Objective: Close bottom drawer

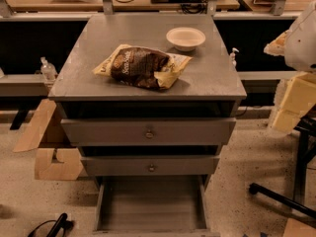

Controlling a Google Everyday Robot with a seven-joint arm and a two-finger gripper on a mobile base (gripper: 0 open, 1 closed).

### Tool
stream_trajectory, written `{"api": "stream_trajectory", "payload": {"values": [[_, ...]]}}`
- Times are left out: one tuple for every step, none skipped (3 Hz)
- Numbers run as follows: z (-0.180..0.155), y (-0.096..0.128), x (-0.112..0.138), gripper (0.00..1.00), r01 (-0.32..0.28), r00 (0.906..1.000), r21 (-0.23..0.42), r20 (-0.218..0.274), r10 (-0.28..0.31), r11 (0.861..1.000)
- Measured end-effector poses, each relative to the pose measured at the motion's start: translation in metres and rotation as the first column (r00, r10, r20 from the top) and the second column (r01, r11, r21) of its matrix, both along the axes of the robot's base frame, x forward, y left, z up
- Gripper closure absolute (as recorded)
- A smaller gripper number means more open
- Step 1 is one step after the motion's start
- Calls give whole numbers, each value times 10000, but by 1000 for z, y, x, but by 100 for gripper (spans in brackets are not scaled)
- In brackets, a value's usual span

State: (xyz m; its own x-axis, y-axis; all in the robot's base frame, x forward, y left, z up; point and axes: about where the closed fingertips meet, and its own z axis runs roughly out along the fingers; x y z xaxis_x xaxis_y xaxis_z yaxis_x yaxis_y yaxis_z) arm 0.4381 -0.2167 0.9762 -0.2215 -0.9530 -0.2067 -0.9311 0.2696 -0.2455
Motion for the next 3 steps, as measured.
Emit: {"api": "stream_trajectory", "payload": {"values": [[0, 0, 0, 0, 0, 10000, 1, 2, 0, 10000], [-6, 3, 2, 0, -43, 9998, 139, 171, 40, 9999], [-49, 9, 6, 0, -156, 9998, 579, 127, 149, 9982]]}}
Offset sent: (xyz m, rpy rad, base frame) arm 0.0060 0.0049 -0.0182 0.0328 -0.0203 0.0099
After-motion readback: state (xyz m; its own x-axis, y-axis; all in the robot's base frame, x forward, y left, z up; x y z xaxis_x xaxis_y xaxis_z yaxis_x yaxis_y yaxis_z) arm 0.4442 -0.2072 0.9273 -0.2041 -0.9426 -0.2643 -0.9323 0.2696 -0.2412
